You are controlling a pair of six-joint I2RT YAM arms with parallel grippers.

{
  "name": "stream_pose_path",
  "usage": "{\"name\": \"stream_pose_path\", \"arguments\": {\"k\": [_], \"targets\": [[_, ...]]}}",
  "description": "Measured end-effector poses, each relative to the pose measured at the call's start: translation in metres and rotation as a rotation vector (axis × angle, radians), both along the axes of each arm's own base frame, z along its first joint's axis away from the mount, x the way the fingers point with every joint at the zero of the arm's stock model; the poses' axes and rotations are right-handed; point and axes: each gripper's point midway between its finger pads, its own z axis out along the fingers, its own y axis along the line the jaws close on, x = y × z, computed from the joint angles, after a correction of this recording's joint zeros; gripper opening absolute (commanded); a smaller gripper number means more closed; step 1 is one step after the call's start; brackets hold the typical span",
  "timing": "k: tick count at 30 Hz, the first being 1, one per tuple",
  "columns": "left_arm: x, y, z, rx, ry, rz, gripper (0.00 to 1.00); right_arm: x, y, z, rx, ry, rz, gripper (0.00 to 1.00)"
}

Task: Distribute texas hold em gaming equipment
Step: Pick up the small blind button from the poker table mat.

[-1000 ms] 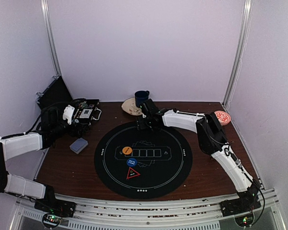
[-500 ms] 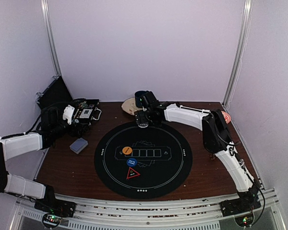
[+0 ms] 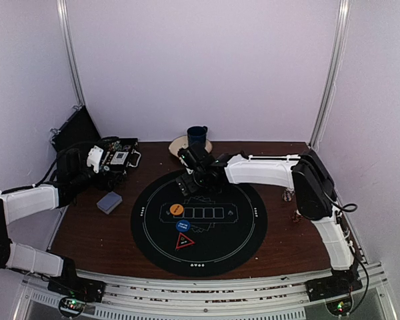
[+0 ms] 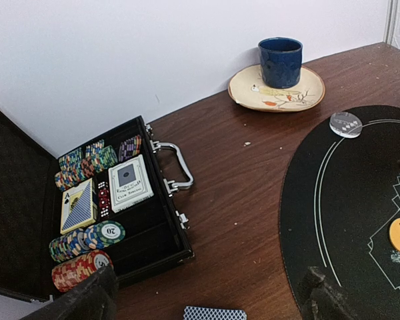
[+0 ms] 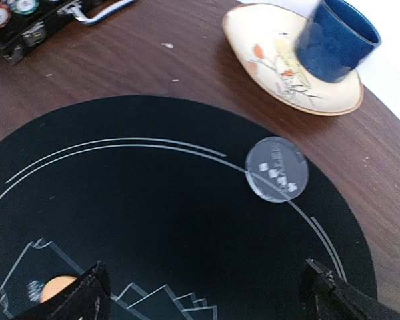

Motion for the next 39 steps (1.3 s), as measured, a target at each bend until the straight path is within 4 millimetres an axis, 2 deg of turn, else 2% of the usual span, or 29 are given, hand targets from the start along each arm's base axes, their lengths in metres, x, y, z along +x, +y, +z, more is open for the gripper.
{"name": "stream_pose_path", "arguments": {"k": [4, 6, 10, 11, 14, 25, 31, 39], "targets": [[0.000, 0.000, 0.000, 0.000, 0.000, 0.000, 0.98, -0.042, 0.020, 0.011, 0.039, 0.035, 0.107, 1.00], [0.000, 0.000, 0.000, 0.000, 0.000, 0.000, 0.98, -0.066, 0.027, 0.010, 0.055, 0.059, 0.159, 0.99], [0.000, 0.000, 0.001, 0.000, -0.002, 0.000, 0.98, -0.104, 0.032, -0.011, 0.051, 0.128, 0.224, 0.97], [0.000, 0.000, 0.001, 0.000, -0.002, 0.001, 0.98, -0.114, 0.031, -0.023, 0.046, 0.161, 0.234, 0.97], [0.000, 0.001, 0.001, 0.001, -0.002, 0.003, 0.98, -0.127, 0.029, -0.037, 0.038, 0.205, 0.242, 0.97], [0.000, 0.001, 0.001, 0.001, -0.003, 0.003, 0.98, -0.137, 0.044, -0.038, 0.069, 0.237, 0.258, 0.96], [0.000, 0.001, 0.001, 0.001, -0.003, 0.003, 0.98, -0.141, 0.046, -0.047, 0.072, 0.260, 0.246, 0.96], [0.000, 0.001, 0.001, 0.001, -0.004, 0.003, 0.98, -0.145, 0.048, -0.046, 0.071, 0.270, 0.244, 0.93]]}}
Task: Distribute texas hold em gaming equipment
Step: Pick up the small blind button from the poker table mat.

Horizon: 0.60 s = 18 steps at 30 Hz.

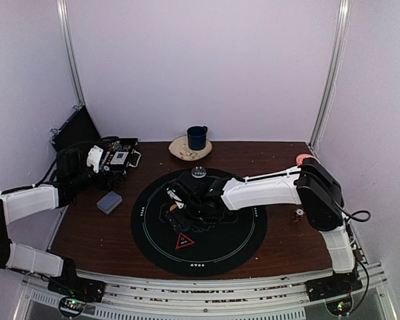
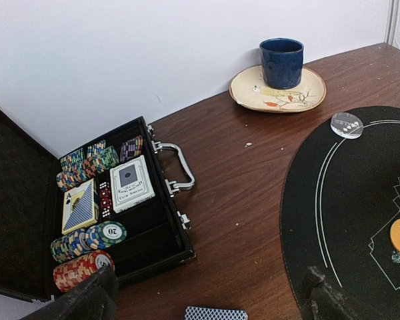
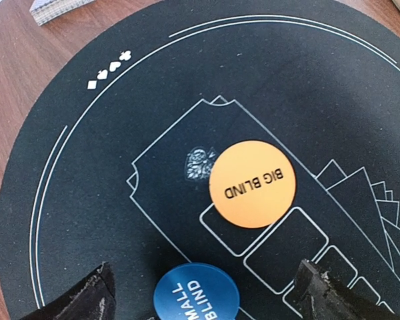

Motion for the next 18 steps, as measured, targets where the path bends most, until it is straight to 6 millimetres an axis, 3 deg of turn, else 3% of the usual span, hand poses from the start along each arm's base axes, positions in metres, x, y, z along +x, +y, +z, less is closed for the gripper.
{"name": "stream_pose_path", "arguments": {"k": [10, 18], "targets": [[0.000, 0.000, 0.000, 0.000, 0.000, 0.000, 0.98, -0.012, 0.001, -0.025, -0.095, 0.032, 0.039, 0.90], [0.001, 0.001, 0.001, 0.001, -0.004, 0.004, 0.98, -0.012, 0.001, -0.025, -0.103, 0.033, 0.037, 0.84]]}}
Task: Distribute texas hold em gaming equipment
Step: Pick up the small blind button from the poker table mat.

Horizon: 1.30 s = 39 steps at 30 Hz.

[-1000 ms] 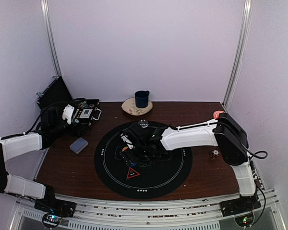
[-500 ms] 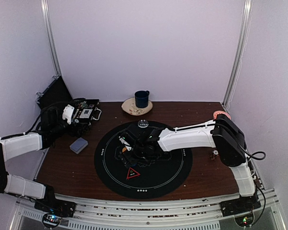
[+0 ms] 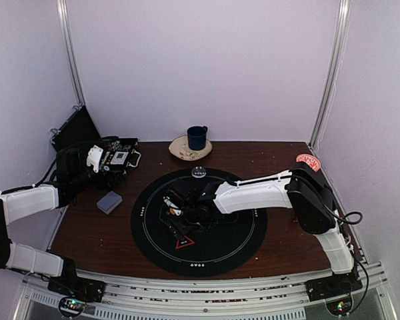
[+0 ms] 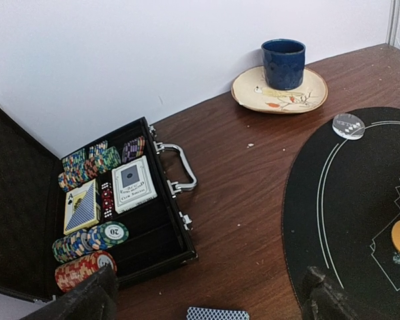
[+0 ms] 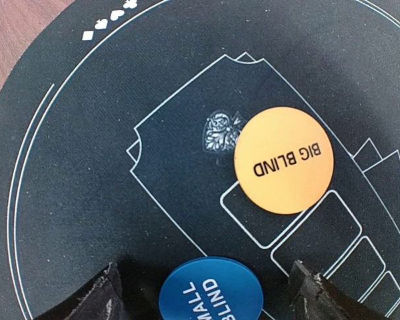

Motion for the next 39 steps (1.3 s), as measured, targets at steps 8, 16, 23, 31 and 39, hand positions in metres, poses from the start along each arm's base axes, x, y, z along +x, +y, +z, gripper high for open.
{"name": "stream_pose_path", "arguments": {"k": [8, 16, 23, 31, 39], "targets": [[0.000, 0.001, 0.001, 0.002, -0.004, 0.006, 0.98, -0.003, 0.002, -0.002, 0.015, 0.028, 0.003, 0.80], [0.000, 0.001, 0.001, 0.002, -0.004, 0.006, 0.98, -0.002, -0.002, -0.002, 0.073, 0.031, -0.006, 0.72], [0.000, 0.001, 0.002, 0.002, -0.006, 0.006, 0.98, -0.001, -0.003, -0.002, 0.075, 0.029, -0.006, 0.73], [0.001, 0.001, 0.003, 0.001, -0.011, 0.007, 0.98, -0.004, -0.004, -0.003, 0.045, 0.002, 0.008, 0.67], [0.001, 0.001, 0.003, 0.002, -0.011, 0.008, 0.98, -0.006, -0.009, -0.005, 0.031, 0.004, 0.005, 0.56]]}}
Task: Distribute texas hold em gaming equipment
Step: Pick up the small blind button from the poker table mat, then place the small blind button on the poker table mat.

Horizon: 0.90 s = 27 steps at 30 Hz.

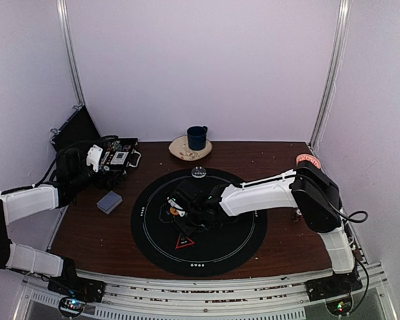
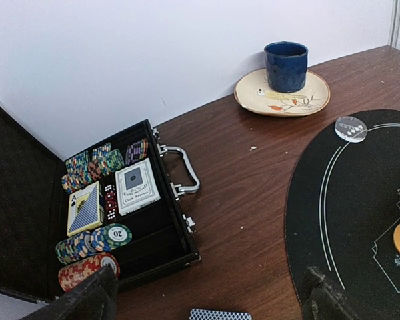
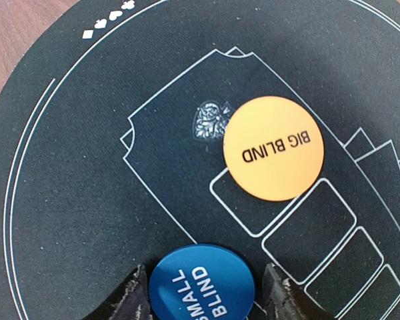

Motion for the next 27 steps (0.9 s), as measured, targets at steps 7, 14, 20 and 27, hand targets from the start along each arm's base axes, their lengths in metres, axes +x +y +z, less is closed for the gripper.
{"name": "stream_pose_path", "arguments": {"k": [7, 14, 20, 27], "targets": [[0.000, 0.001, 0.000, 0.002, -0.001, 0.005, 0.98, -0.002, -0.003, 0.000, -0.010, -0.007, -0.001, 0.49], [0.001, 0.002, 0.000, 0.004, -0.002, 0.010, 0.98, -0.004, -0.015, 0.001, -0.020, -0.018, -0.022, 0.48], [0.001, 0.002, 0.000, 0.004, -0.002, 0.011, 0.98, -0.001, -0.036, 0.003, -0.035, -0.019, -0.071, 0.48], [0.001, 0.002, 0.000, 0.004, -0.003, 0.011, 0.98, 0.026, -0.077, 0.003, -0.053, -0.022, -0.185, 0.48]]}}
